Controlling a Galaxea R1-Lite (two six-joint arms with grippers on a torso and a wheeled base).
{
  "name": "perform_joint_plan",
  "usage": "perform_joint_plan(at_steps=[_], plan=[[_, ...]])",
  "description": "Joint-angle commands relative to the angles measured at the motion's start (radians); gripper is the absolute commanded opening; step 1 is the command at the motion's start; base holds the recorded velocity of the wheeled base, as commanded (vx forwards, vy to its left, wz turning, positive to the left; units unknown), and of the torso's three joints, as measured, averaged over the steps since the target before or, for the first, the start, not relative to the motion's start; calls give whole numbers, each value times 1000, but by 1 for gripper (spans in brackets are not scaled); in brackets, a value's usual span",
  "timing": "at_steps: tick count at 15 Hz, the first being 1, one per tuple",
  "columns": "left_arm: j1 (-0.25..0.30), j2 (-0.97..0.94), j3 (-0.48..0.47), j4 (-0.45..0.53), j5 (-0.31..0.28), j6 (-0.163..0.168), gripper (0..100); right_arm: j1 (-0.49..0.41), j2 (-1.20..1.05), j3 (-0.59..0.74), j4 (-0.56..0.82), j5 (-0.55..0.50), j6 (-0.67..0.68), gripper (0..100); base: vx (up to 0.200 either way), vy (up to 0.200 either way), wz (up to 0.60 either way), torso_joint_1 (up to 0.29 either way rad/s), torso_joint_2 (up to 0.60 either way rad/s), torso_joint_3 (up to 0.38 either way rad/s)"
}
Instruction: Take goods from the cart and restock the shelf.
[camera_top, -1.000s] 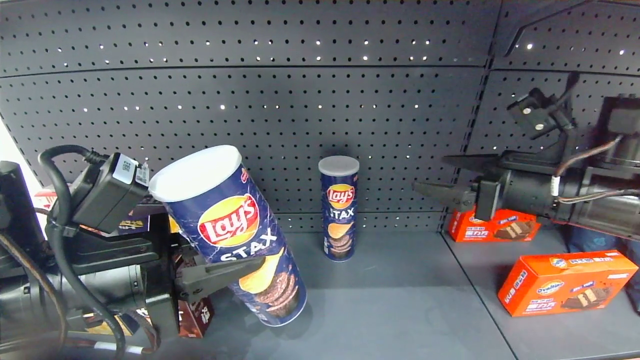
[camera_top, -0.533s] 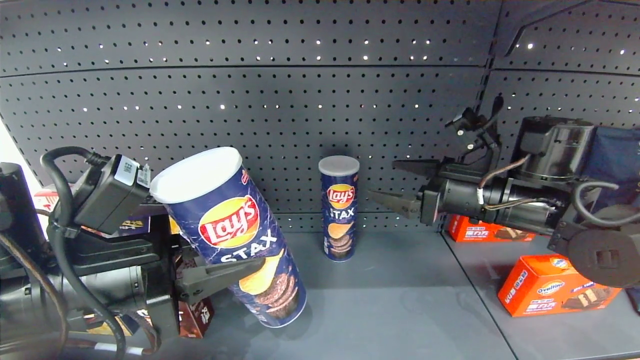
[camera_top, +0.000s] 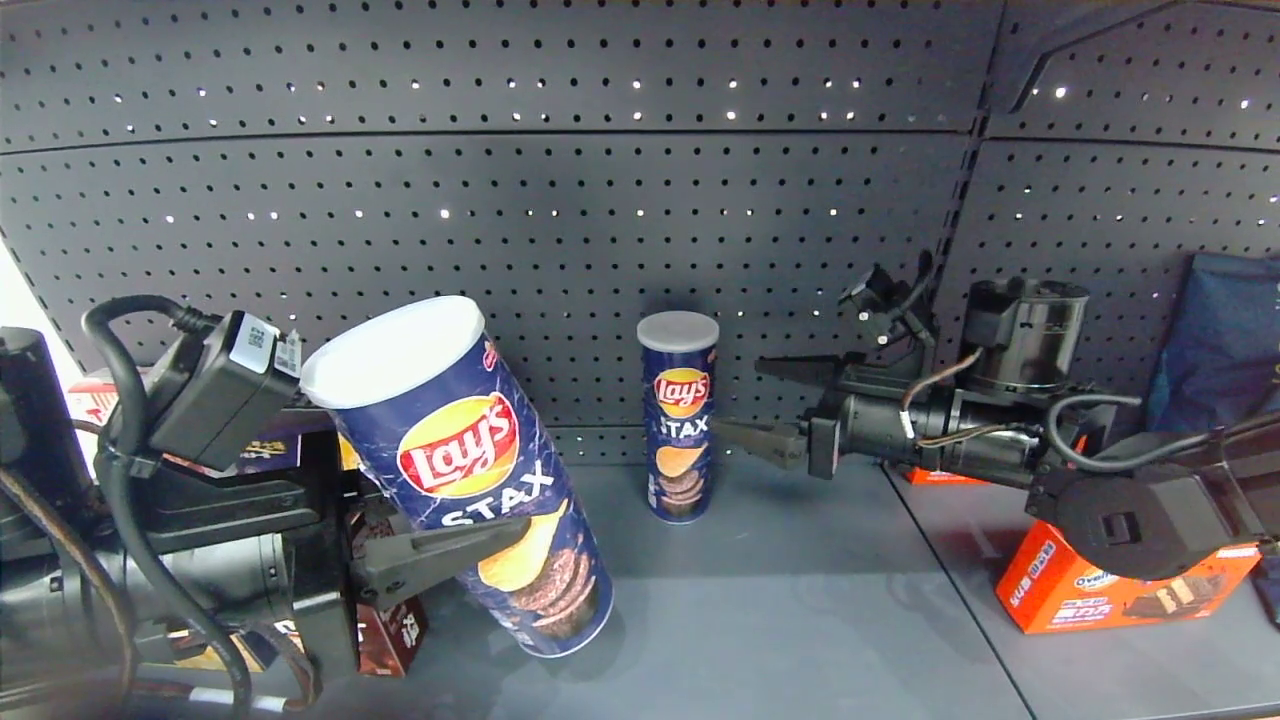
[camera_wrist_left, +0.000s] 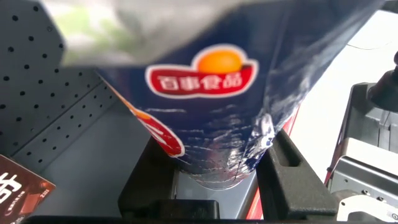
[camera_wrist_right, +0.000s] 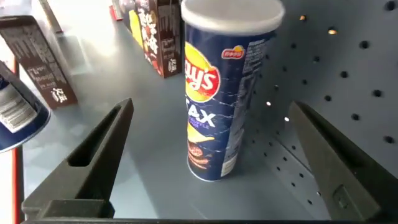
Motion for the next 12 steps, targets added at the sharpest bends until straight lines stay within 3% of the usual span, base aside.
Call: perform_joint_plan(at_steps=[1, 12], plan=[[0, 1, -3, -1, 0, -1, 0, 2, 38, -1, -7, 28, 0, 100, 0, 0, 0, 0, 0, 0], [0, 5, -1, 1, 0, -2, 0, 5, 236, -82, -52, 88, 3, 100, 0, 0, 0, 0, 0, 0]])
